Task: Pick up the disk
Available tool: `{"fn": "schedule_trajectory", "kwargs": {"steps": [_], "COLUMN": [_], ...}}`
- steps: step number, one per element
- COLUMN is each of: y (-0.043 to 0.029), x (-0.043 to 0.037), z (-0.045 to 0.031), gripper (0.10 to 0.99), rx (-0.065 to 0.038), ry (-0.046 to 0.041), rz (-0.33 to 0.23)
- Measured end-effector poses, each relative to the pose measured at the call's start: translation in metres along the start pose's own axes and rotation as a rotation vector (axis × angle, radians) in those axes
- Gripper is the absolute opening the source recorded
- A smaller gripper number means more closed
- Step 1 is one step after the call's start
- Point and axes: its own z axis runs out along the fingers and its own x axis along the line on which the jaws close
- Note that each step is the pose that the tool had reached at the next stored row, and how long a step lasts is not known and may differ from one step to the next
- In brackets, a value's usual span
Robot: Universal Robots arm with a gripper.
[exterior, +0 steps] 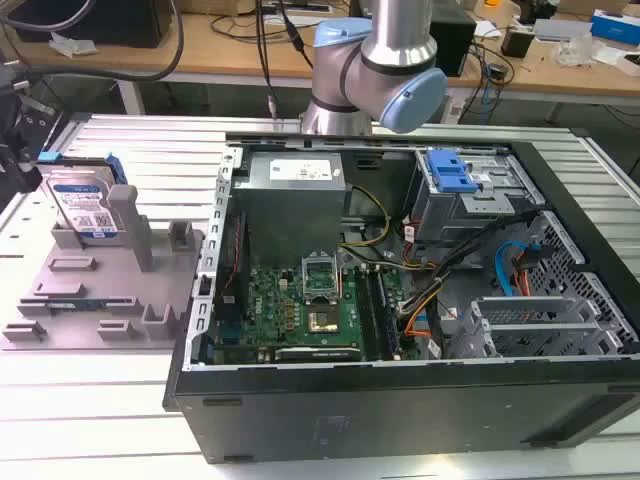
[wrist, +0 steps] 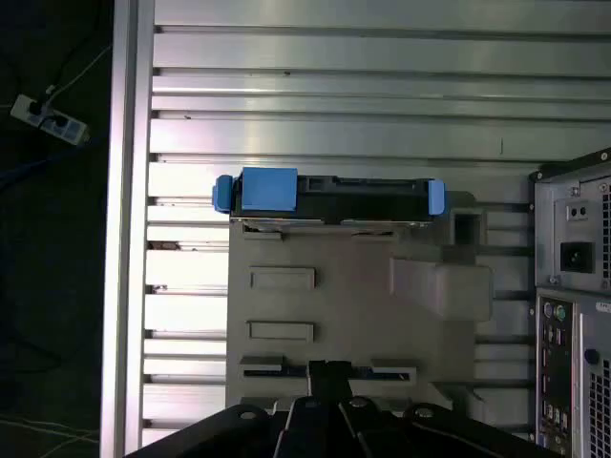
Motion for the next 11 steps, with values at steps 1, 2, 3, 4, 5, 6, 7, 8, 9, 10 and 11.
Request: {"fn": "schedule_trajectory", "kwargs": {"steps": [1,2,3,4,5,6,7,8,9,10,11], "y": [0.0000,0.0000,0.0000,0.0000,0.0000,0.0000,0.0000,0.0000,0.0000,0.0000,0.0000], "x": [0.0000,0.0000,0.0000,0.0000,0.0000,0.0000,0.0000,0.0000,0.0000,0.0000,0.0000], "z": [0.0000,0.0000,0.0000,0.0000,0.0000,0.0000,0.0000,0.0000,0.0000,0.0002,0.0005], "gripper": [0.106,0.106,0.106,0.106,0.106,0.106,0.106,0.106,0.106,0.106,0.106], "rx": [0.000,0.000,0.000,0.000,0.000,0.000,0.000,0.000,0.000,0.000,0.001], "ry": [0.0000,0.0000,0.0000,0.0000,0.0000,0.0000,0.0000,0.0000,0.0003,0.0013,0.0032], "rz": [0.000,0.000,0.000,0.000,0.000,0.000,0.000,-0.002,-0.008,-0.038,-0.085]}}
